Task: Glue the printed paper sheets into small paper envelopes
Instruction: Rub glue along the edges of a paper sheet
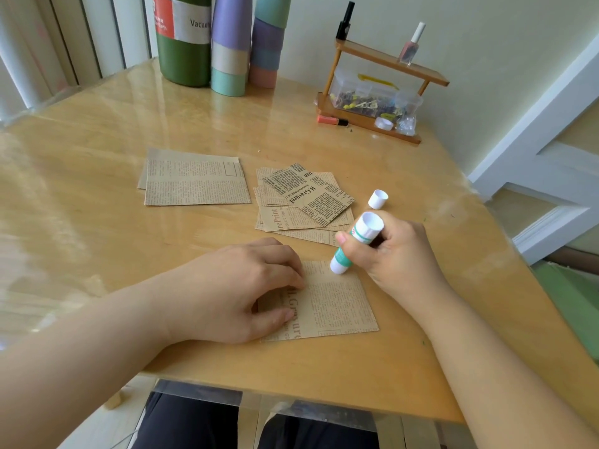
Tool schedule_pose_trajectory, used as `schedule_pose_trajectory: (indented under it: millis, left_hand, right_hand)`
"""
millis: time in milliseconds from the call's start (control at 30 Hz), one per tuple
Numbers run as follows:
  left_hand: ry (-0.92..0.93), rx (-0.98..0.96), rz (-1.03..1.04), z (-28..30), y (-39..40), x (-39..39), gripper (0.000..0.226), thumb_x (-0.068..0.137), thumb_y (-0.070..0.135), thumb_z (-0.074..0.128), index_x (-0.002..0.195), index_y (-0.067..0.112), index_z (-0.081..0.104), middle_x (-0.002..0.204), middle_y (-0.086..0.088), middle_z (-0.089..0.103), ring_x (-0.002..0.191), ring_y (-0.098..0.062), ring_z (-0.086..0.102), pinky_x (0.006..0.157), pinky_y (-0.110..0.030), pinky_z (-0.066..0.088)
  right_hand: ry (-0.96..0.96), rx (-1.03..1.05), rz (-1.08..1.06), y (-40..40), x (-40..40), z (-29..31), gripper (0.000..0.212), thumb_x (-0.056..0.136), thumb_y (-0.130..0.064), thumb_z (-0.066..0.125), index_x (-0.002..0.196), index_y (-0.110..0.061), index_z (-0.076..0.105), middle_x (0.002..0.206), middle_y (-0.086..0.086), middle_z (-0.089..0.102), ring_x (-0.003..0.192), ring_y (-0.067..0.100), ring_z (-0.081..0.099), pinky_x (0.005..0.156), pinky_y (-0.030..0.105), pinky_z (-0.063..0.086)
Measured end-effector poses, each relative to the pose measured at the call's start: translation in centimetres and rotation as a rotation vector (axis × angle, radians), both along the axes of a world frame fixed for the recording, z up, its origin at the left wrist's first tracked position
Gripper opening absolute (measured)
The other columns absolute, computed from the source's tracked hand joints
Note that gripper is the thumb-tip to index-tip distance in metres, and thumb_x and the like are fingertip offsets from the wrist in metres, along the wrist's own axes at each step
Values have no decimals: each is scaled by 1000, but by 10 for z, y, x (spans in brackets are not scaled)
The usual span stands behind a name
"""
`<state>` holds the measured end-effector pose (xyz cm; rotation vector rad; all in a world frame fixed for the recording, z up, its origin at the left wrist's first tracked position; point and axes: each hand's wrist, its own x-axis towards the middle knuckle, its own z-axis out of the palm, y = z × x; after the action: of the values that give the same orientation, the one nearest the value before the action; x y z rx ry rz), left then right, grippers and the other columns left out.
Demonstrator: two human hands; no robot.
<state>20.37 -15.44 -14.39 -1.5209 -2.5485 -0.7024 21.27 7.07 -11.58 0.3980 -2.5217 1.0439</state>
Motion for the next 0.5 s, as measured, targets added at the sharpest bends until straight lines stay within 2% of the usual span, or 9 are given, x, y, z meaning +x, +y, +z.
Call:
schedule_pose_trajectory:
  millis: [133, 233, 367, 500]
  left_hand:
    - [-14, -8, 2, 1, 0, -1, 38, 82, 41, 54, 108, 16, 67, 110, 6, 60, 100, -9, 54, 88, -17, 40]
    - [-13, -8, 2, 1, 0, 0, 39, 82, 42, 53, 108, 16, 67, 111, 6, 60, 100, -10, 54, 88, -19, 41]
    - [-8, -1, 10, 0, 0, 0, 39, 82, 42, 53, 108, 17, 67, 111, 7, 60, 100, -11, 55, 86, -24, 43]
    - [-6, 0, 8, -1, 0, -1, 39, 83, 41, 54, 111, 16, 66, 111, 6, 59, 101, -10, 54, 87, -25, 43]
  right_hand:
    - [-30, 9, 18, -1, -6, 0, 32, 83, -4, 67, 57, -1, 49, 48, -20, 60, 45, -1, 43, 51, 5, 30]
    - [-23, 13, 24, 0, -3, -1, 30, 83, -4, 67, 59, 5, 52, 58, -15, 66, 47, -2, 45, 56, 5, 30]
    - [20, -5, 4, 1, 7, -2, 32, 78, -19, 66, 61, 4, 52, 48, -24, 56, 46, 5, 37, 46, 8, 29]
    - [24, 2, 3, 9, 22, -6, 43, 74, -40, 60, 61, -1, 52, 50, 4, 59, 48, 17, 36, 46, 25, 33]
